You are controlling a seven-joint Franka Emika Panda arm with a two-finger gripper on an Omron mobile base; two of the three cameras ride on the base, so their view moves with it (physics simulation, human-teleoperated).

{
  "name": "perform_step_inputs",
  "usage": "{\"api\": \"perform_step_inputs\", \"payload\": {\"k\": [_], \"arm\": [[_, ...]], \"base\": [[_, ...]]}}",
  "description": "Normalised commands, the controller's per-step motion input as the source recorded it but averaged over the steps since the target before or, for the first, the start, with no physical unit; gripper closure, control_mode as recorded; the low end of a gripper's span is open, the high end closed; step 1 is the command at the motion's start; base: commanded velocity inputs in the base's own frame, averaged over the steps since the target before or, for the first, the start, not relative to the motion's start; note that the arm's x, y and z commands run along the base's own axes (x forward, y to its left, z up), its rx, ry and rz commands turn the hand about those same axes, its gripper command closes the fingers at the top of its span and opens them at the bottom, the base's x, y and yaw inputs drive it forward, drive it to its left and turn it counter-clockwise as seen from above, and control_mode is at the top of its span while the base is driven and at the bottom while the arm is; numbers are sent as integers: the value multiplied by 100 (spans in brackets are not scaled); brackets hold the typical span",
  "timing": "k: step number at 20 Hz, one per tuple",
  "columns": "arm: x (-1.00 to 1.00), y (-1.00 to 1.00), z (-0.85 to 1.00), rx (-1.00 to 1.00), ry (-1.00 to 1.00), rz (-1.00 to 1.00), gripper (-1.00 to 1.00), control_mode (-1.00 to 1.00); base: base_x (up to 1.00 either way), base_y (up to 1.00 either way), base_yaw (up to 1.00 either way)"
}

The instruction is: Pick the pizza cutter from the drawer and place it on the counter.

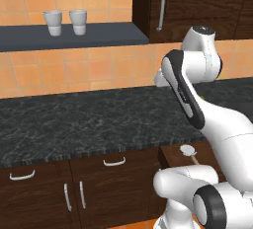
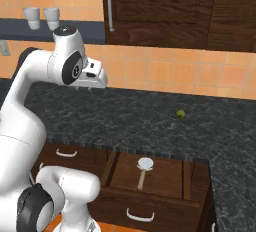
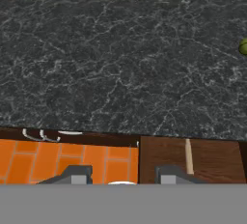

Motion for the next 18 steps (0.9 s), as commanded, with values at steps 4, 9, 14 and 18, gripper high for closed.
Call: {"api": "perform_step_inputs", "payload": {"k": [4, 9, 14, 18], "arm": [[-26, 0, 0, 0, 0, 0, -100, -100], [-65, -6, -19, 0, 0, 0, -100, -100], [-45, 0, -58, -4, 0, 0, -100, -100], [-30, 2, -58, -4, 0, 0, -100, -100]], "base": [[0, 0, 0], [0, 0, 0], [0, 0, 0], [0, 0, 0]]}}
